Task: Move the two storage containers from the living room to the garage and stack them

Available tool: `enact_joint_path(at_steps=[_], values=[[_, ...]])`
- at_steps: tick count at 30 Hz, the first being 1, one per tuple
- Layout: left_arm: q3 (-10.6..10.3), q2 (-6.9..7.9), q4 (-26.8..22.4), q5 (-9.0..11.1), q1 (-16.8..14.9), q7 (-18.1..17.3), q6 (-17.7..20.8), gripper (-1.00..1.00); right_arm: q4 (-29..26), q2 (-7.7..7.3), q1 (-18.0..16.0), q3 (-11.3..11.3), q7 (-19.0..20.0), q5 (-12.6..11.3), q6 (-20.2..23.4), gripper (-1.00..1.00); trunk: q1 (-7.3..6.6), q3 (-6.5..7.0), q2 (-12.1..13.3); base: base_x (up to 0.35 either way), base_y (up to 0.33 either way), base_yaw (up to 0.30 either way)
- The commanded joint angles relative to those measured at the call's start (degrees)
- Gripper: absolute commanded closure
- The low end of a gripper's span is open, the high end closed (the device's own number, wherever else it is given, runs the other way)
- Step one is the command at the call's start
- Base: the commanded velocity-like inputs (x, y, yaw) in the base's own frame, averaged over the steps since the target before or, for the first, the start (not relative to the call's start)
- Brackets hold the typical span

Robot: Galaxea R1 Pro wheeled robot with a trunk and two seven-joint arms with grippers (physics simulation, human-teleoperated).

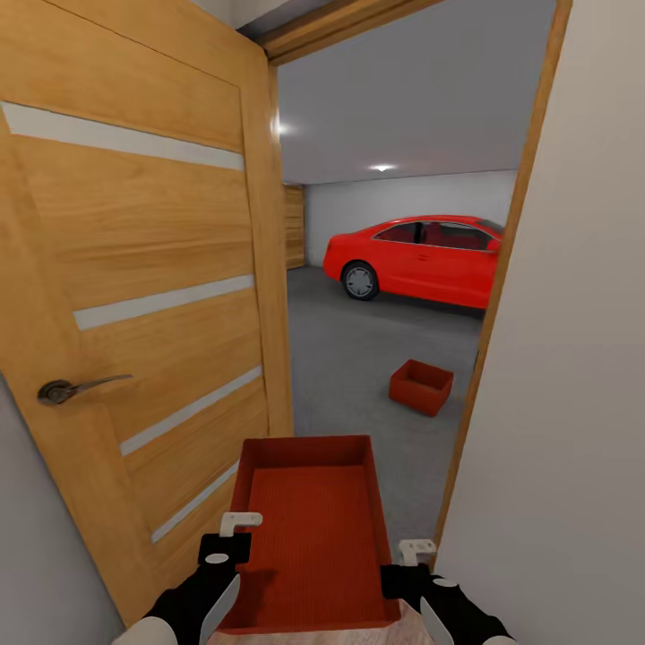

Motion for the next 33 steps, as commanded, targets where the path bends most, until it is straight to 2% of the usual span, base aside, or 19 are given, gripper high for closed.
enact_joint_path(at_steps=[1, 9, 14, 24, 33], values=[[-1.31, 0.14, 1.75, 1.52, -0.02, 0.62, 0.3, 1.0, -1.42, -0.08, -0.06, 0.15, 0.41, -0.34, -1.07, 1.0, 0.02, -0.07, -0.05, 0.15, 0.303, -0.223], [-1.31, 0.14, 1.75, 1.52, 0.01, 0.62, 0.3, 1.0, -1.42, -0.08, -0.06, 0.15, 0.41, -0.34, -1.07, 1.0, 0.02, -0.14, -0.05, 0.218, 0.26, -0.243], [-1.31, 0.14, 1.75, 1.52, 0.03, 0.62, 0.3, 1.0, -1.42, -0.08, -0.06, 0.15, 0.41, -0.34, -1.07, 1.0, 0.02, -0.31, -0.05, 0.289, 0.048, -0.086], [-1.31, 0.14, 1.75, 1.52, 0.02, 0.62, 0.28, 1.0, -1.42, -0.08, -0.06, 0.15, 0.41, -0.34, -1.07, 1.0, 0.02, -0.35, -0.05, 0.063, 0.027, -0.024], [-1.29, 0.14, 1.75, 1.52, 0.0, 0.62, 0.28, 1.0, -1.42, -0.08, -0.06, 0.15, 0.41, -0.34, -1.07, 1.0, 0.02, -0.35, -0.05, 0.224, 0.216, -0.253]])
